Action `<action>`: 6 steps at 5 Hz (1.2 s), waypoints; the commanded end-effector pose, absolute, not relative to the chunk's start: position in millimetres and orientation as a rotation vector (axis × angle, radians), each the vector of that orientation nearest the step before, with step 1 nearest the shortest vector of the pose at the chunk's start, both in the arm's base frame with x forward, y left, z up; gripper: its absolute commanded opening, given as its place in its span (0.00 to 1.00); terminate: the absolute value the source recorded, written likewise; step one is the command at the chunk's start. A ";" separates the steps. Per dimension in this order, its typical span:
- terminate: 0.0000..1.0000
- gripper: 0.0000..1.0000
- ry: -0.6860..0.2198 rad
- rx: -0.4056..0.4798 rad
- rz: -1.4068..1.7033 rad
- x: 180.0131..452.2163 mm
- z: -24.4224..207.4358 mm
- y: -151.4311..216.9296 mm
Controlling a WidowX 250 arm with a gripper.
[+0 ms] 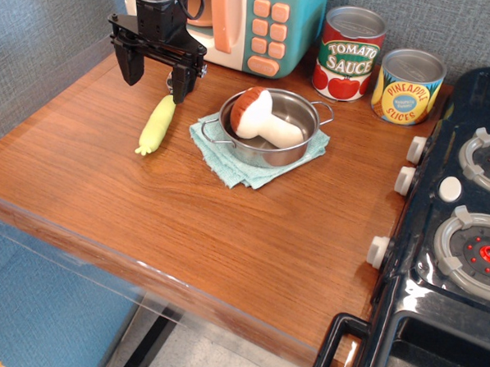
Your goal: Take mushroom out of the pot and place it near the bottom of the table.
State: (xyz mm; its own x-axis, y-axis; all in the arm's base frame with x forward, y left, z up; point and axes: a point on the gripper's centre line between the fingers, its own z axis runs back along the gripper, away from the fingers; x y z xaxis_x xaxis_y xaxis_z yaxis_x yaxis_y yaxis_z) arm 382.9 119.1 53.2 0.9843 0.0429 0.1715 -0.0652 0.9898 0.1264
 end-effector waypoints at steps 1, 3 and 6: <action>0.00 1.00 -0.169 0.132 0.054 382.9 53.2 119.1; 0.00 1.00 -0.267 0.120 -0.024 392.0 93.8 78.1; 0.00 1.00 -0.277 0.092 -0.159 409.2 99.6 2.3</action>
